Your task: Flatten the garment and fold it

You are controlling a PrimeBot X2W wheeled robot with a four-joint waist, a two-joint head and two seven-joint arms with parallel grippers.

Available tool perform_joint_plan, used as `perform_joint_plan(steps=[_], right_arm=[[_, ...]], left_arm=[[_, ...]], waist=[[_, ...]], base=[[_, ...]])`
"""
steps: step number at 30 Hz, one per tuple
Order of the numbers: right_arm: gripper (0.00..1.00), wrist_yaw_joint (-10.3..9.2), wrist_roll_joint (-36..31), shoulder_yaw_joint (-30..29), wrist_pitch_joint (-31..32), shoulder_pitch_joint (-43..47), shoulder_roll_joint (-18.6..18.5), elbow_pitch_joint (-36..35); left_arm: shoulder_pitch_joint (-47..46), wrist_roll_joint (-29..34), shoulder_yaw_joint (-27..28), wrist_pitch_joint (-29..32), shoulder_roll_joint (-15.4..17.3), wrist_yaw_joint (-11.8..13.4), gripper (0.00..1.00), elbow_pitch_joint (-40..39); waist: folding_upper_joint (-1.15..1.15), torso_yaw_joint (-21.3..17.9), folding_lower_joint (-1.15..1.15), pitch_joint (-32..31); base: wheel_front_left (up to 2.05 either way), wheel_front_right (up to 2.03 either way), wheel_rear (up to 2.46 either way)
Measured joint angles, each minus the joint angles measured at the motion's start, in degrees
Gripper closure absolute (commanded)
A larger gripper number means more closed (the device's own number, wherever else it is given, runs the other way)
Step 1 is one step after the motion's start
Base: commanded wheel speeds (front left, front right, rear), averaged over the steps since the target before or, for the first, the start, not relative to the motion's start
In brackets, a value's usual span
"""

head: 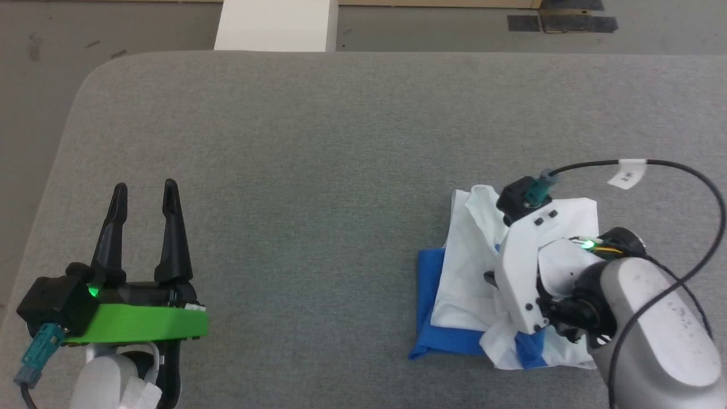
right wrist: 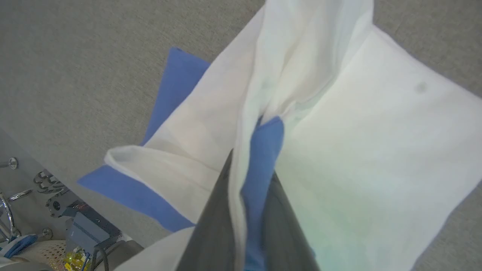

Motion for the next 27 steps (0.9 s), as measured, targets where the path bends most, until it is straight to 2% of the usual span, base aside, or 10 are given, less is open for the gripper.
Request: perform_joint_plan(steps=[8, 9, 14, 19, 22, 27], right_arm=[[1.0, 0.0, -1.7, 1.7, -5.6, -2.6, 3.7, 8.5], [0.0, -0.01, -1.7, 1.9, -6.7, -2.9, 4.0, 8.9], [0.0, 0.0, 0.6, 4.9, -9.5, -4.1, 5.0, 7.8], [0.0, 0.0, 4.0, 5.0, -12.4, -4.4, 4.1, 1.2], [0.0, 0.0, 3.2, 0.5, -15.3, -4.1, 2.9, -2.4], [0.0, 0.0, -4.9, -10.0, -19.3, 1.0, 1.9, -6.1]], left_arm=[[-0.1, -0.2, -0.1, 0.0, -0.2, 0.0, 0.0, 0.0], [-0.1, -0.2, -0.1, 0.0, -0.2, 0.0, 0.0, 0.0], [-0.1, -0.2, -0.2, 0.0, -0.3, 0.0, 0.0, 0.4], [0.1, -0.2, -0.3, 0.0, -0.2, 0.0, 0.0, 0.5], [0.2, -0.2, -0.2, 0.0, -0.1, 0.0, 0.0, 0.5], [0.3, 0.7, 0.4, 0.0, -0.1, 0.0, 0.0, 0.7]], waist=[[0.0, 1.5, 0.0, 1.2], [0.0, 1.6, 0.0, 1.2], [0.0, 0.9, 0.0, 0.8], [0.0, -0.7, 0.0, -0.3], [0.0, -1.9, 0.0, -1.0], [0.0, -4.1, 0.0, -2.0]], base=[[0.0, 0.0, 0.0], [0.0, 0.0, 0.0], [0.0, 0.0, 0.0], [0.0, 0.0, 0.0], [0.0, 0.0, 0.0], [0.0, 0.0, 0.0]])
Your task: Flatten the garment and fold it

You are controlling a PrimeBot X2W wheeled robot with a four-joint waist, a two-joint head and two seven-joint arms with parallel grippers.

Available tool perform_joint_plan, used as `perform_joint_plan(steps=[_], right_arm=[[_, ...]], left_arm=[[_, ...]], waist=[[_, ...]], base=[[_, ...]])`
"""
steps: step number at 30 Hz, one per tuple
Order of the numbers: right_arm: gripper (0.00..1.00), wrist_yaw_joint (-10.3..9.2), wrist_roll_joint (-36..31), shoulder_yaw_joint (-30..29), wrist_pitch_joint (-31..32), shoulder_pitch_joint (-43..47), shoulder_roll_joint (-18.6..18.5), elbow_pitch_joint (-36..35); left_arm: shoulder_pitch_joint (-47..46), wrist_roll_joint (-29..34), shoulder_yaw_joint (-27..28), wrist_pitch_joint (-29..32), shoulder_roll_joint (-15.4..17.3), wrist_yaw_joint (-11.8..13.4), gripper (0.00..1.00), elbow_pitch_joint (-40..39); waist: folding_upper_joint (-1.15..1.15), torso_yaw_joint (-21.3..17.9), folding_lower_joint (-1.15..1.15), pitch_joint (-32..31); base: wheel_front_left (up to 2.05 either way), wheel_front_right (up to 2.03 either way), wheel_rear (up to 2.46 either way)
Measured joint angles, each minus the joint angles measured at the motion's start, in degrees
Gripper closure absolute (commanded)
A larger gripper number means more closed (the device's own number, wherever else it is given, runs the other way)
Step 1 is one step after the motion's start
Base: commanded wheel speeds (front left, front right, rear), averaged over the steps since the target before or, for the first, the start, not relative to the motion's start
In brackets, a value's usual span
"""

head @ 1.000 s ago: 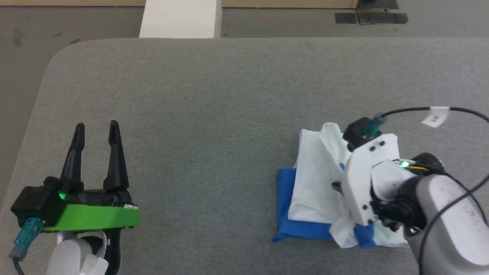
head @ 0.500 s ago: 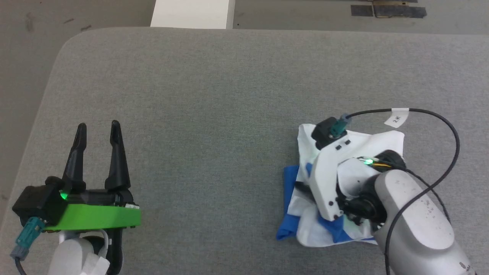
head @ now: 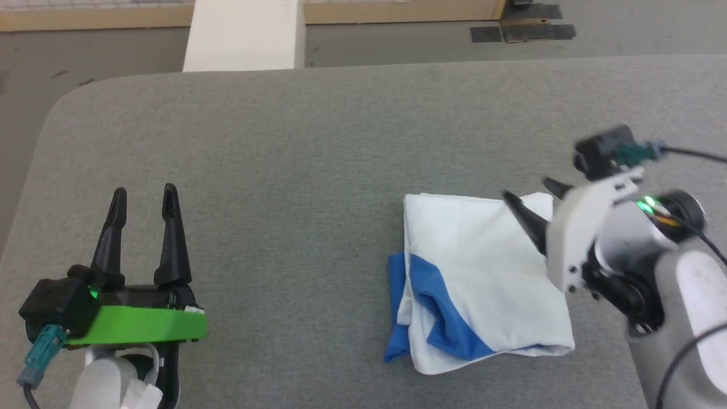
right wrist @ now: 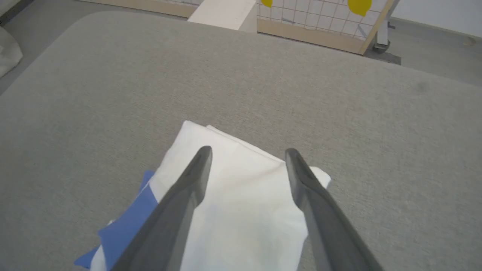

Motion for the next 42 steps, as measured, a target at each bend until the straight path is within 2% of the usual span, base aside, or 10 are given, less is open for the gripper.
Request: perform_joint_plan(steps=[8, 15, 23, 24, 25, 26, 30, 33, 37, 42], right_arm=[[0.0, 0.0, -8.6, -9.3, 1.2, 12.4, 5.4, 1.0], [0.0, 0.0, -10.5, -8.5, 1.2, 12.8, 7.3, 6.6], [0.0, -0.02, -11.6, -7.4, 0.5, 10.2, 7.4, 11.8], [0.53, -0.02, -11.6, -7.5, 0.6, 9.8, 7.4, 12.5], [0.82, -0.02, -11.6, -7.6, 0.6, 9.5, 7.3, 13.0], [1.0, -0.02, -11.6, -7.5, 0.6, 9.2, 7.2, 13.4], [1.0, 0.0, -10.9, -5.0, 0.8, 7.9, 5.5, 14.2], [1.0, 0.0, -9.6, -1.1, 1.2, 7.3, 2.2, 13.3], [1.0, 0.01, -7.4, 6.5, 3.3, 6.1, -5.2, 9.2], [1.0, 0.02, -4.7, 12.6, 6.0, 2.8, -18.0, 4.6]], left_arm=[[-0.1, 4.9, 0.8, 0.0, -1.1, 0.1, 0.0, 1.0], [-0.4, 5.2, 1.0, 0.0, -1.9, 0.1, 0.0, 1.7], [-0.8, 5.2, 0.8, 0.0, -2.3, 0.1, 0.0, 2.8], [-0.9, 5.2, 0.8, 0.0, -2.3, 0.1, 0.0, 2.9], [-1.0, 5.1, 0.8, 0.0, -2.4, 0.1, 0.0, 2.9], [-1.0, 5.1, 0.7, 0.0, -2.4, 0.1, 0.0, 3.0], [-1.0, 5.1, 0.6, 0.0, -2.5, 0.0, 0.0, 3.2], [-1.1, 5.1, 0.0, 0.0, -2.5, 0.0, 0.0, 3.2], [-1.5, 4.7, 0.2, 0.0, -2.6, 0.0, 0.0, 2.0], [-2.2, 4.8, 0.4, 0.0, -2.1, 0.0, 0.0, 0.2]], waist=[[0.0, -2.0, 0.0, 0.4], [0.0, -0.7, 0.0, 1.8], [0.0, 1.0, 0.0, 2.8], [0.0, 1.2, 0.0, 2.9], [0.0, 1.3, 0.0, 2.9], [0.0, 1.4, 0.0, 2.9], [0.0, 1.6, 0.0, 2.6], [0.0, 1.5, 0.0, 2.3], [0.0, 0.7, 0.0, 2.3], [0.0, -2.0, 0.0, 3.1]], base=[[0.0, 0.0, 0.0], [0.0, 0.0, 0.0], [0.0, 0.0, 0.0], [0.0, 0.0, 0.0], [0.0, 0.0, 0.0], [0.0, 0.0, 0.0], [0.0, 0.0, 0.0], [0.0, 0.0, 0.0], [0.0, 0.0, 0.0], [0.0, 0.0, 0.0]])
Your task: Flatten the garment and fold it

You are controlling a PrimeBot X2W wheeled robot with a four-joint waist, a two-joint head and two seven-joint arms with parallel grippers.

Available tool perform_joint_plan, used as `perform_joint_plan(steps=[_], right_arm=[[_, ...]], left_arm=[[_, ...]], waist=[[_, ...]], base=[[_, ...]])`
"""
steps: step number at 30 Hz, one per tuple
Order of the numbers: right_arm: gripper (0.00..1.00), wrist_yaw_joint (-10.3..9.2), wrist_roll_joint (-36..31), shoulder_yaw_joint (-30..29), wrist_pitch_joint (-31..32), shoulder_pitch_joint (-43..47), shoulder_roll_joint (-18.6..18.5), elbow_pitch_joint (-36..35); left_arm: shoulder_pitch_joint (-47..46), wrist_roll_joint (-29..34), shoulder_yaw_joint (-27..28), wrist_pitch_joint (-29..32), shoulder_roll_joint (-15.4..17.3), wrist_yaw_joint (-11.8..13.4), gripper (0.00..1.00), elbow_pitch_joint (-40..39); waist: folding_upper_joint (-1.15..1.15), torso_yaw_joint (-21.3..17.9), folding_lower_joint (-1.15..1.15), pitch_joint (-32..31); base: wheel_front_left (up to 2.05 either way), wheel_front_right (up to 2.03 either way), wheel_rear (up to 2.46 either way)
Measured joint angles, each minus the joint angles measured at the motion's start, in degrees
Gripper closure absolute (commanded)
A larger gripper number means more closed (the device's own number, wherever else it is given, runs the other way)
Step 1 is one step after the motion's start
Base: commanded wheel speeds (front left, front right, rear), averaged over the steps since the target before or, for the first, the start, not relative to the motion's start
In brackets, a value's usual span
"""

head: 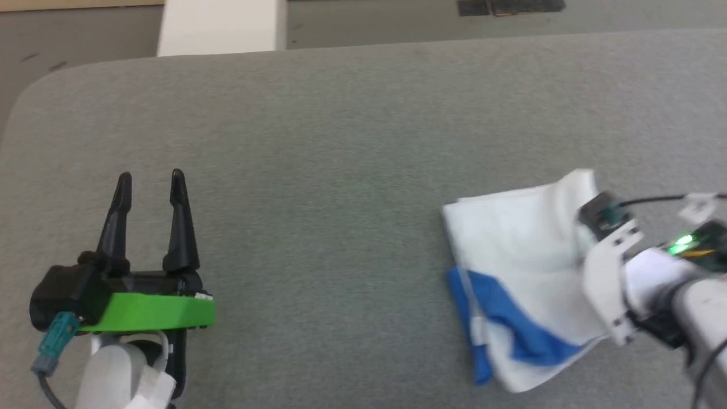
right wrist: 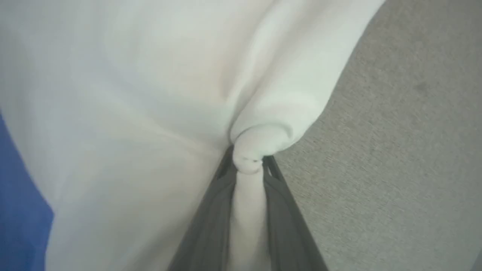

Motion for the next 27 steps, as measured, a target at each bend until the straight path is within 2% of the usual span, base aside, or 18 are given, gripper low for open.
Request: perform_joint_plan(steps=[4, 9, 17, 21, 26, 27], right_arm=[[1.0, 0.0, 1.5, 0.7, 0.0, -3.9, -6.6, 0.0], [1.0, 0.0, 1.2, -1.3, -2.5, -7.5, -11.4, 3.7], [1.0, 0.01, -1.5, -11.3, -8.6, -11.9, -14.1, 14.3], [1.0, 0.01, -4.3, -19.2, -12.5, -13.6, -15.0, 19.0], [1.0, 0.01, -7.0, -23.6, -16.9, -14.5, -15.8, 22.4], [0.61, 0.01, -7.5, -24.2, -17.3, -14.8, -15.8, 23.2]], left_arm=[[-0.7, 0.3, 0.2, 0.0, 1.3, 0.0, 0.0, -0.9], [-2.5, 0.8, -0.9, 0.7, 3.4, 0.0, 0.0, -2.1], [-5.6, 1.0, -1.0, 4.1, 7.1, 0.0, 0.0, -6.5], [-6.3, 1.0, 0.0, 5.3, 8.5, 0.0, 0.0, -8.7], [-6.4, 1.0, 1.7, 6.0, 9.9, 0.2, 0.0, -10.7], [-6.3, 1.0, 1.9, 6.2, 10.0, 0.3, 0.0, -11.0]], waist=[[0.0, -3.4, 0.0, 1.2], [0.0, -7.6, 0.0, 4.4], [0.0, -11.1, 0.0, 12.5], [0.0, -11.2, 0.01, 16.8], [0.0, -10.4, 0.01, 21.0], [0.0, -10.2, 0.01, 21.7]], base=[[0.0, 0.0, 0.0], [0.0, 0.0, 0.0], [0.0, 0.0, 0.0], [0.0, 0.0, 0.0], [0.0, 0.0, 0.0], [0.0, 0.0, 0.0]])
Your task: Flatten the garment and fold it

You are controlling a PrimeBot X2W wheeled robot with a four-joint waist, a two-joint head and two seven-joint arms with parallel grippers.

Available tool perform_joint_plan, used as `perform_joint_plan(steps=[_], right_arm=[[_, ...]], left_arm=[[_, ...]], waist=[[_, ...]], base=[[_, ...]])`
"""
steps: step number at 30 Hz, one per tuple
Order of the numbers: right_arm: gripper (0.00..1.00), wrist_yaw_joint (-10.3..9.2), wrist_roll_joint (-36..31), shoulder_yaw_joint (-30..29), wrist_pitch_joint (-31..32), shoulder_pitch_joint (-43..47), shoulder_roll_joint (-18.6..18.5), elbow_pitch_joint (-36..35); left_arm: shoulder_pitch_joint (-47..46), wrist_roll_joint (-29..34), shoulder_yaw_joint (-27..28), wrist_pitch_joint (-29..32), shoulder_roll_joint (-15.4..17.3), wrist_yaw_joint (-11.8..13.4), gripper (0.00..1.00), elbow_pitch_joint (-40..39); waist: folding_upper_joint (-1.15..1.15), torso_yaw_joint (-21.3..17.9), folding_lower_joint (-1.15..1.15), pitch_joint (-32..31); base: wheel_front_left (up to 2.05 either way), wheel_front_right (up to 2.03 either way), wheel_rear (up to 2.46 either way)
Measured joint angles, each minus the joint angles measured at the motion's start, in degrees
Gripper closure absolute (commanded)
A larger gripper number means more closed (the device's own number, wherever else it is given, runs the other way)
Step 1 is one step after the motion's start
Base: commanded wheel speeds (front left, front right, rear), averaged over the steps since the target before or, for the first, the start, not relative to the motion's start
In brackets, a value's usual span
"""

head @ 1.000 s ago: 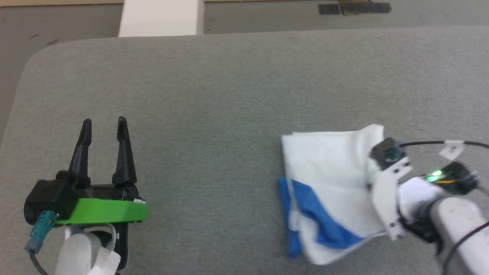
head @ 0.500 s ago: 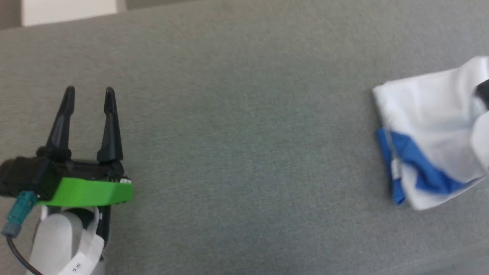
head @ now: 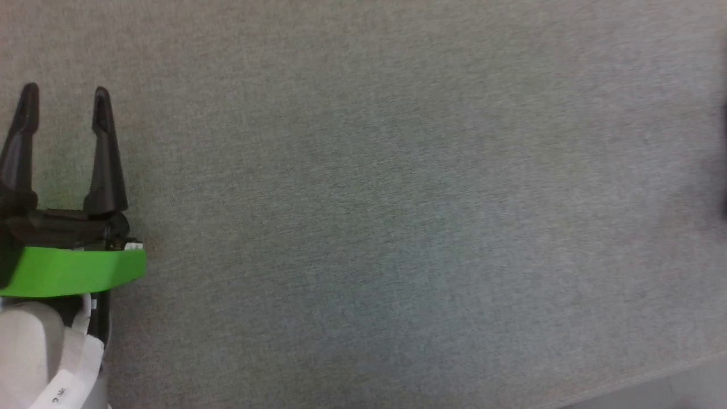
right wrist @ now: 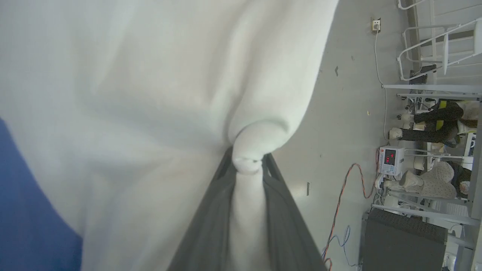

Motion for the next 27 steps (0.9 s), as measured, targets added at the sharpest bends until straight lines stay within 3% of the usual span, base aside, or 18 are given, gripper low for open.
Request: perform_joint_plan(steps=[1, 6, 11, 18, 22, 27], right_arm=[[0.0, 0.0, -0.3, -0.7, -0.5, -0.2, 0.0, 0.7], [0.0, 0.0, -2.1, -4.0, -4.2, -2.0, -0.1, 3.6], [0.0, 0.0, -1.0, -6.6, -12.0, -6.3, -0.3, 2.7], [0.0, 0.0, 4.3, 1.2, -22.1, -12.4, 1.6, -7.2], [0.0, -0.02, 8.2, 4.0, -25.8, -14.2, 7.0, -11.9], [0.0, -0.02, 8.8, 4.7, -30.1, -12.4, 19.3, -17.7]], left_arm=[[0.0, 0.0, 0.2, 0.0, 0.1, 0.0, 0.0, -0.2], [0.5, -0.1, 1.3, 0.1, 0.9, 0.4, 0.0, -0.8], [1.3, -0.7, 1.5, -1.0, 0.5, 0.9, 0.0, 0.9], [2.1, -2.8, 1.9, -3.1, -2.5, 2.4, 0.0, 4.8], [2.1, -3.7, 2.2, -4.1, -3.9, 3.4, 0.0, 7.6], [2.1, -3.8, 2.6, -4.9, -5.7, 5.0, 0.0, 10.3]], waist=[[0.0, 0.2, 0.0, 0.5], [0.0, 1.2, 0.01, 1.9], [0.0, 1.4, 0.0, 0.0], [0.0, 1.3, 0.0, -6.0], [0.0, 1.6, -0.01, -10.3], [0.0, 2.6, -0.01, -15.6]], base=[[0.0, 0.0, 0.0], [0.0, 0.0, 0.0], [0.0, 0.0, 0.0], [0.0, 0.0, 0.0], [0.0, 0.0, 0.0], [0.0, 0.0, 0.0]])
